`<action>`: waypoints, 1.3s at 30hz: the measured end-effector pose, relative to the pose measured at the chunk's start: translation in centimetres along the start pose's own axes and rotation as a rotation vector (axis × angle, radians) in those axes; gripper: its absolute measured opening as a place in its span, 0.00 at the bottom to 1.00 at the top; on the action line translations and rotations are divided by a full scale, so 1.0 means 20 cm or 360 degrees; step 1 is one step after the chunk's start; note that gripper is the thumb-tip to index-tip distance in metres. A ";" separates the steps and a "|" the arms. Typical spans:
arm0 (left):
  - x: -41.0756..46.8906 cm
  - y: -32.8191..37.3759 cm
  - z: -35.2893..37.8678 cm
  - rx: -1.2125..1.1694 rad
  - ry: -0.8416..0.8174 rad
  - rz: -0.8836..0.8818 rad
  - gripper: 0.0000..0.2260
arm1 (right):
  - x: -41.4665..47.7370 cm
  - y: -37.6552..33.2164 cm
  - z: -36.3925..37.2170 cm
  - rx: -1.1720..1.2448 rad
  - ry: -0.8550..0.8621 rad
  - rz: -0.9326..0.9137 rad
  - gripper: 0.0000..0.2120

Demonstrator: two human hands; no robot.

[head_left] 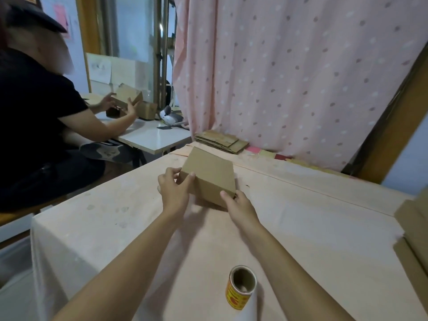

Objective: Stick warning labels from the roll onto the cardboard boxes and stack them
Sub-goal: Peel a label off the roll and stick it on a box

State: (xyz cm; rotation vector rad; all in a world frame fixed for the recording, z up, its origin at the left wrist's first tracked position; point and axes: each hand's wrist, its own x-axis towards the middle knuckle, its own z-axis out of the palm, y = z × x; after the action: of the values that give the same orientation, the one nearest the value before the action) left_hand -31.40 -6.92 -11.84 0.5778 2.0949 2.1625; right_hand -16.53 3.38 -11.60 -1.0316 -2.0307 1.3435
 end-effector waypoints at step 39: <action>-1.24 0.31 0.13 0.1156 -0.1131 0.2159 0.32 | -1.18 0.47 -1.44 0.0670 0.0308 0.0390 0.15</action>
State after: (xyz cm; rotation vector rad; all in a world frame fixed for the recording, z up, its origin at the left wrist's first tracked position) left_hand -6.42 -12.53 -11.07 2.8777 2.0739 0.7902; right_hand 21.75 2.26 -8.79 -1.1819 -1.4325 1.6340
